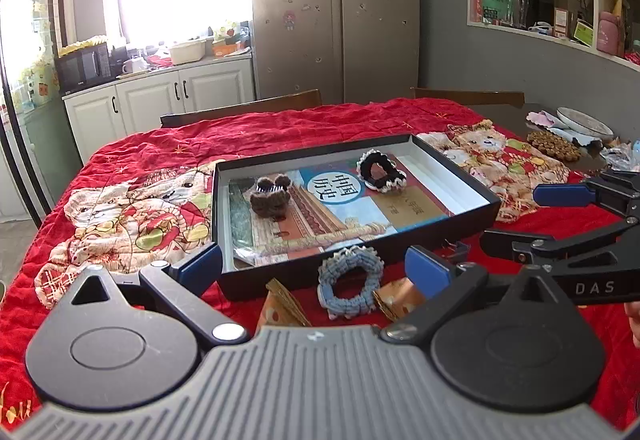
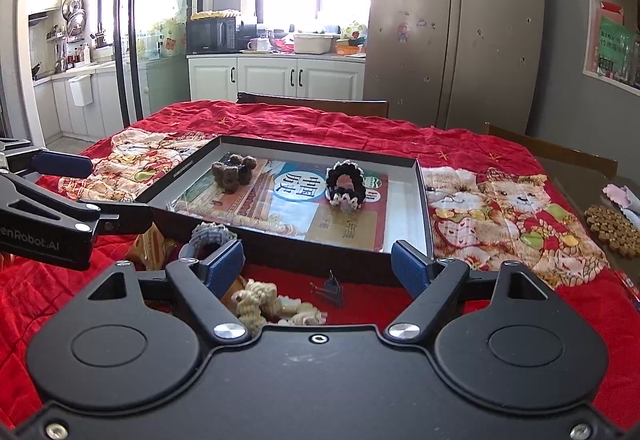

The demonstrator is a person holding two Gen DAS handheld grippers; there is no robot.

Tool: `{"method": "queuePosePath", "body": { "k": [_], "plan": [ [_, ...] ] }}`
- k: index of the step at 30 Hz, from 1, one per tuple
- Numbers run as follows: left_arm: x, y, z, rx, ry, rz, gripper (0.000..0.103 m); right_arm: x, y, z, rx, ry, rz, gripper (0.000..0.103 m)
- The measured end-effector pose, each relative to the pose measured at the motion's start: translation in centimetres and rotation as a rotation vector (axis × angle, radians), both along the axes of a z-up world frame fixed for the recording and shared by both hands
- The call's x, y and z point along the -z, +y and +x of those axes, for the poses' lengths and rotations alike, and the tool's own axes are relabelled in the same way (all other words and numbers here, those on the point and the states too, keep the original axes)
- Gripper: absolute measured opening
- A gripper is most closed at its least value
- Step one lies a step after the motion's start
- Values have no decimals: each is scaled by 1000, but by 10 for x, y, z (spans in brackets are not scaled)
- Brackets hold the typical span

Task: Organize objects
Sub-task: 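Withdraw both grippers from the box back toward the remaining items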

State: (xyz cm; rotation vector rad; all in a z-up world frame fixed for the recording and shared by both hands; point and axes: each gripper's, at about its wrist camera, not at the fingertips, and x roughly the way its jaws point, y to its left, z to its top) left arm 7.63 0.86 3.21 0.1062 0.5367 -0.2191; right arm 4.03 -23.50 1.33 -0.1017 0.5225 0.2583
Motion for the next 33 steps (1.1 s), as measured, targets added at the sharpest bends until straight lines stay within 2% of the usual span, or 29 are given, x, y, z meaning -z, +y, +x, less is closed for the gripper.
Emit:
{"method": "queuePosePath", "body": {
  "k": [18,33],
  "plan": [
    [24,-8,-17,58,44,21,102,17,-9,-18,-10,21,34,80],
    [48,-10,-28,109,73,53,102,39,-8,-27,-45,41,14,80]
  ]
}}
